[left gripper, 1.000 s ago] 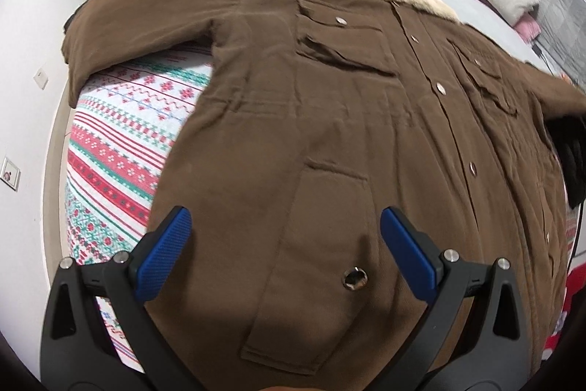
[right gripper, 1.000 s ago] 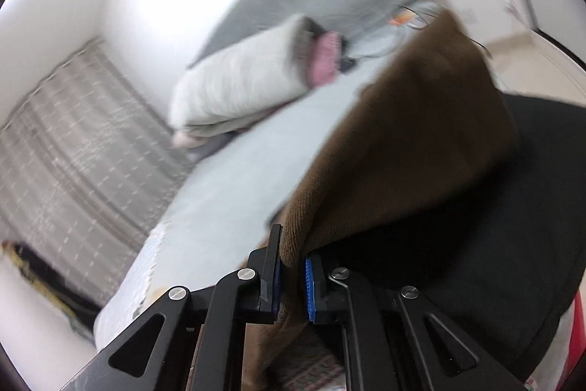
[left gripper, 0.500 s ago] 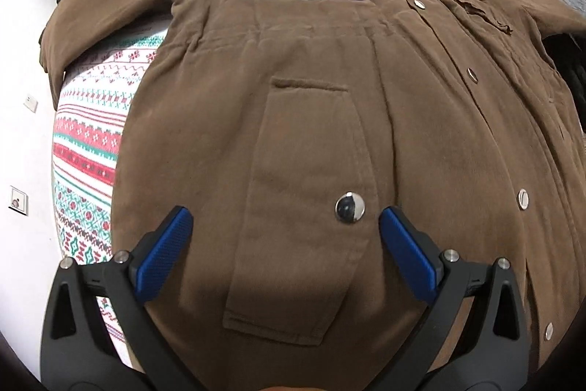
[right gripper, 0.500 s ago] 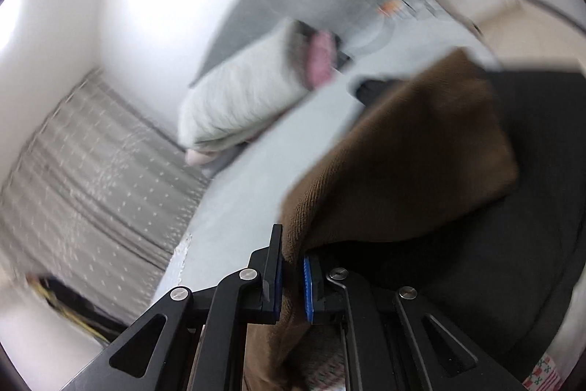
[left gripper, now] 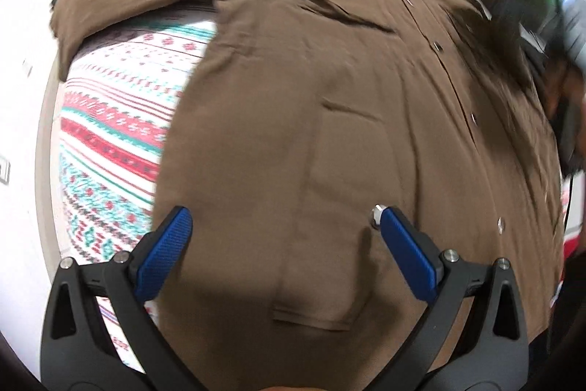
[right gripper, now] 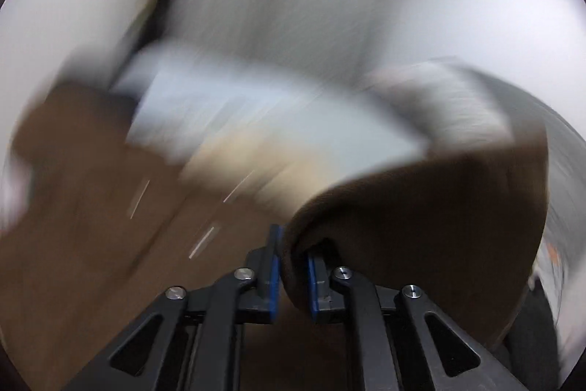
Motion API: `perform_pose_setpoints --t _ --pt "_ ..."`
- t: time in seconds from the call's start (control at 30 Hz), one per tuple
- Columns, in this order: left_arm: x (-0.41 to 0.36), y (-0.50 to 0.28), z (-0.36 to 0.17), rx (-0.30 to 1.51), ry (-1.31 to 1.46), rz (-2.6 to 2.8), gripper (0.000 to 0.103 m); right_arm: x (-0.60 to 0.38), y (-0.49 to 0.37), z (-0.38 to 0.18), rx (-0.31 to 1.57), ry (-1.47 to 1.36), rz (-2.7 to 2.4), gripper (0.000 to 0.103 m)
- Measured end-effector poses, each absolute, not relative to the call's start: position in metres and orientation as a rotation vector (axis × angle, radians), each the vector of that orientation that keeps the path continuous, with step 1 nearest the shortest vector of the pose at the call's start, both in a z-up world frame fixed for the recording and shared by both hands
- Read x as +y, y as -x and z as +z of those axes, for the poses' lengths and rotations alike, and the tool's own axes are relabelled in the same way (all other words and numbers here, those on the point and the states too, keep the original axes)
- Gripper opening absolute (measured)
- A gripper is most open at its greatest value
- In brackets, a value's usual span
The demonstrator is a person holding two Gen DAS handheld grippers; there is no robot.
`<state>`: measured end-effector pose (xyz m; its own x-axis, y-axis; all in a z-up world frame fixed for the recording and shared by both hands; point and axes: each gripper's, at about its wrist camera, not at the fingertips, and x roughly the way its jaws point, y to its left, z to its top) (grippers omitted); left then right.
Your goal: Fold large clothes
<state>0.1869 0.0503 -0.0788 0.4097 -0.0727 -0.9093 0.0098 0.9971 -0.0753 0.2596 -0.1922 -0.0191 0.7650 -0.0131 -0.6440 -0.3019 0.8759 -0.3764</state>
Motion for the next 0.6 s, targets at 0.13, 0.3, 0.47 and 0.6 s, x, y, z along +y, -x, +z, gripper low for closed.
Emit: perform_pose_setpoints --t 0.13,0.3,0.47,0.6 --pt "0.065 -0.183 -0.071 1.141 0.113 -0.046 0.103 -0.119 -0.252 -0.12 0.766 0.899 0.152 0.014" --pt "0.07 -0.179 -0.065 1.133 0.131 -0.063 0.103 -0.118 -0.259 -0.091 0.75 0.749 0.202 0.048" --pt "0.07 -0.181 -0.062 1.132 0.154 -0.071 0.103 -0.141 -0.285 -0.07 0.836 0.47 0.27 0.067" --pt "0.072 -0.181 -0.062 1.138 0.17 -0.073 0.103 -0.129 -0.273 -0.071 0.853 0.426 0.289 0.067"
